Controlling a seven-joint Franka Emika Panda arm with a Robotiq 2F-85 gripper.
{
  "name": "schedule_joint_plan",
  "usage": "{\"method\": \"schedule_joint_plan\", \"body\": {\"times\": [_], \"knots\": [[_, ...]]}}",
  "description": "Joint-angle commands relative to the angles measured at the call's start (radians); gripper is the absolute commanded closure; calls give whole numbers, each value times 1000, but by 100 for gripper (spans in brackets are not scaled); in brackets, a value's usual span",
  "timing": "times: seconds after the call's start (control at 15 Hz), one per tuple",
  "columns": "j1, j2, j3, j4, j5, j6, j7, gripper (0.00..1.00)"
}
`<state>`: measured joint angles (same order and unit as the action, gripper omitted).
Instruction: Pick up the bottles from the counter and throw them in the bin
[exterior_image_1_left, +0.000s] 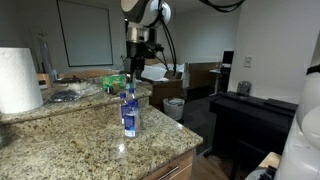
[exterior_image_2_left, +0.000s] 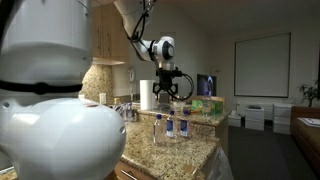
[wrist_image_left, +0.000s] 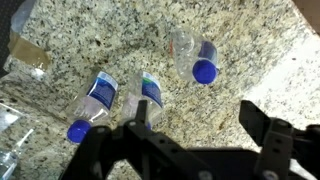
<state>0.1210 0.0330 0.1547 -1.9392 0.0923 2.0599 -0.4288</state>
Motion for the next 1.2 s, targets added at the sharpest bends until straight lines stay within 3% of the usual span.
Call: {"method": "schedule_joint_plan", "body": {"times": [0.0, 0.27, 0.6, 1.13], "knots": [[14, 24, 1, -62, -16, 114, 61, 0], [26, 108, 8, -70, -22, 226, 112, 0], [42, 206, 11, 9, -73, 304, 166, 0], [83, 308, -13, 178, -270, 239, 272, 0]]}}
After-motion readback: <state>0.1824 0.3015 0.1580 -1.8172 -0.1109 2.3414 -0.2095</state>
